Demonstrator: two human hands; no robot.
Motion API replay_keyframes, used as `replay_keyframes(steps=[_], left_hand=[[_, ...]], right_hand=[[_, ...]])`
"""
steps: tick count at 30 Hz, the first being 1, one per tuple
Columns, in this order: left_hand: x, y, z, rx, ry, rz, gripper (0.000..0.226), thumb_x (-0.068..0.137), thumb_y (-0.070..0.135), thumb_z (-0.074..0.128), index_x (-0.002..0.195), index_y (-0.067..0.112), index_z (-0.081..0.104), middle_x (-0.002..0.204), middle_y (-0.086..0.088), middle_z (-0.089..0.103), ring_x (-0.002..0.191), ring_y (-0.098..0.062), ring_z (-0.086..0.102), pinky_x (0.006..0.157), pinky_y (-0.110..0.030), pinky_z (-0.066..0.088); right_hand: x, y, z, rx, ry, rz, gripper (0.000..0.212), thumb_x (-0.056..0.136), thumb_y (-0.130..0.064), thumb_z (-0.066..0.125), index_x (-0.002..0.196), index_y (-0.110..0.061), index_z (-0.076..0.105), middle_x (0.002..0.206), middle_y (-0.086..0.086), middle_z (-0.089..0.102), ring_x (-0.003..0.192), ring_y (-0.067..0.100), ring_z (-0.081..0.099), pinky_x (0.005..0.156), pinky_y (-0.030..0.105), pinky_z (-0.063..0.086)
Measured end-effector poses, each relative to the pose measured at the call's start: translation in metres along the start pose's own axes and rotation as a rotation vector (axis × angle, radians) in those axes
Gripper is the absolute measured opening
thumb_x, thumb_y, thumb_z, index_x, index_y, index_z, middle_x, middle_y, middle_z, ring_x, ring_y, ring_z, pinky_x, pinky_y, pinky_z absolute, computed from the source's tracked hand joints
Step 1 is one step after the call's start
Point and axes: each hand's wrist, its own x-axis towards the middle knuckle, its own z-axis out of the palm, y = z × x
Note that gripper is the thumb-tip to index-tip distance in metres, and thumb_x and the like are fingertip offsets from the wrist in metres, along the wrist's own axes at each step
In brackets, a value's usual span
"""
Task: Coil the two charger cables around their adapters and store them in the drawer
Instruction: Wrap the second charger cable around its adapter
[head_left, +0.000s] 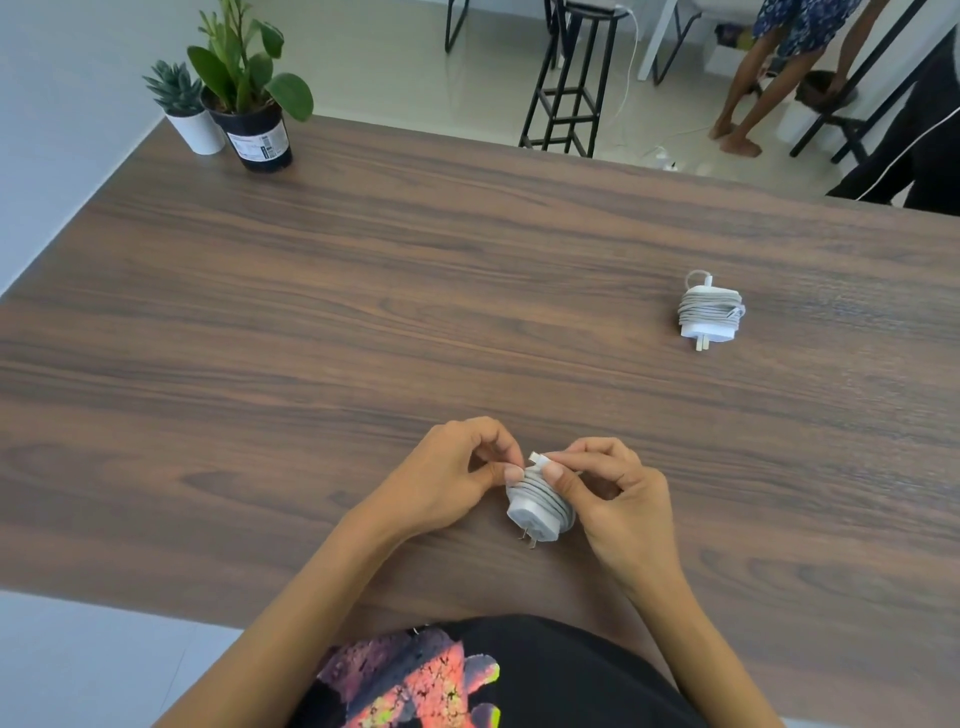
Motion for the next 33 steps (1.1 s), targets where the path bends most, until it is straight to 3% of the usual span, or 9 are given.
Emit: replay_keyframes(steps=[3, 7, 12, 16, 19, 22, 25, 30, 33], left_hand=[[0.001, 0.001, 0.006, 0.059, -0.006, 0.027, 0.012, 0.087, 0.006, 0.06, 0.082, 0.017, 0.059, 0.085, 0.007, 0.062, 0.078, -0.009, 0.057, 0.072, -0.015, 0.042], [0.0, 0.0, 0.015, 0.069, 0.063, 0.062, 0.021, 0.088, 0.0, 0.055, 0.081, 0.02, 0.052, 0.08, 0.011, 0.055, 0.07, 0.002, 0.048, 0.066, -0.009, 0.036], [0.006, -0.002, 0.018, 0.079, 0.184, 0.126, 0.024, 0.085, -0.007, 0.052, 0.081, 0.017, 0.049, 0.078, 0.008, 0.052, 0.068, 0.003, 0.046, 0.064, -0.008, 0.035], [0.014, 0.001, 0.015, 0.136, 0.255, 0.198, 0.027, 0.082, -0.01, 0.048, 0.081, 0.017, 0.046, 0.08, 0.005, 0.051, 0.071, 0.005, 0.045, 0.066, -0.007, 0.035], [0.02, 0.002, 0.01, 0.12, 0.299, 0.224, 0.024, 0.08, -0.008, 0.052, 0.08, 0.016, 0.051, 0.08, 0.003, 0.055, 0.069, 0.005, 0.048, 0.067, -0.007, 0.036], [0.02, 0.0, 0.005, 0.002, 0.294, 0.166, 0.021, 0.082, -0.008, 0.059, 0.08, 0.013, 0.064, 0.081, 0.0, 0.064, 0.064, 0.001, 0.057, 0.062, -0.012, 0.047], [0.016, -0.005, 0.003, -0.086, 0.279, 0.162, 0.021, 0.083, -0.01, 0.06, 0.086, 0.006, 0.073, 0.085, -0.001, 0.067, 0.071, -0.002, 0.065, 0.063, -0.014, 0.053], [0.01, -0.014, 0.002, 0.038, 0.274, 0.272, 0.02, 0.086, -0.01, 0.057, 0.095, 0.001, 0.072, 0.091, 0.001, 0.069, 0.082, 0.01, 0.062, 0.072, -0.007, 0.05], [0.007, -0.017, 0.005, 0.15, 0.371, 0.36, 0.013, 0.086, 0.003, 0.061, 0.092, 0.006, 0.072, 0.091, 0.003, 0.071, 0.085, 0.01, 0.06, 0.077, -0.006, 0.046]], right_hand=[[-0.002, -0.002, 0.0, 0.028, 0.017, 0.009, 0.025, 0.073, -0.014, 0.078, 0.071, -0.039, 0.075, 0.081, -0.015, 0.063, 0.067, 0.005, 0.054, 0.063, 0.015, 0.042], [-0.003, -0.007, -0.002, 0.025, 0.027, -0.002, 0.025, 0.073, -0.011, 0.078, 0.071, -0.036, 0.075, 0.078, -0.006, 0.063, 0.059, 0.004, 0.049, 0.058, 0.011, 0.039], [0.003, -0.014, -0.005, 0.047, -0.032, 0.042, 0.013, 0.076, -0.013, 0.076, 0.076, -0.026, 0.078, 0.082, -0.006, 0.073, 0.076, 0.007, 0.067, 0.07, 0.02, 0.051], [0.011, -0.019, -0.004, 0.03, -0.055, 0.051, 0.008, 0.079, -0.015, 0.074, 0.082, -0.021, 0.078, 0.085, -0.009, 0.075, 0.085, 0.006, 0.069, 0.08, 0.025, 0.053], [0.017, -0.018, 0.001, 0.066, -0.011, 0.074, 0.008, 0.08, -0.015, 0.073, 0.085, -0.019, 0.078, 0.083, -0.008, 0.076, 0.083, 0.007, 0.071, 0.077, 0.024, 0.053], [0.02, -0.016, 0.004, 0.093, 0.015, 0.08, 0.007, 0.08, -0.015, 0.073, 0.084, -0.018, 0.077, 0.081, -0.007, 0.076, 0.081, 0.007, 0.071, 0.075, 0.02, 0.052], [0.019, -0.016, 0.006, 0.108, 0.025, 0.051, 0.01, 0.08, -0.012, 0.072, 0.081, -0.021, 0.077, 0.08, -0.008, 0.076, 0.08, 0.006, 0.07, 0.071, 0.014, 0.05], [0.018, -0.015, 0.008, 0.13, 0.033, 0.036, 0.01, 0.081, -0.01, 0.071, 0.083, -0.017, 0.077, 0.081, -0.007, 0.076, 0.081, 0.006, 0.07, 0.071, 0.013, 0.051], [0.017, -0.014, 0.008, 0.14, 0.042, 0.025, 0.009, 0.081, -0.009, 0.071, 0.083, -0.016, 0.077, 0.082, -0.007, 0.076, 0.081, 0.005, 0.07, 0.071, 0.012, 0.05]])
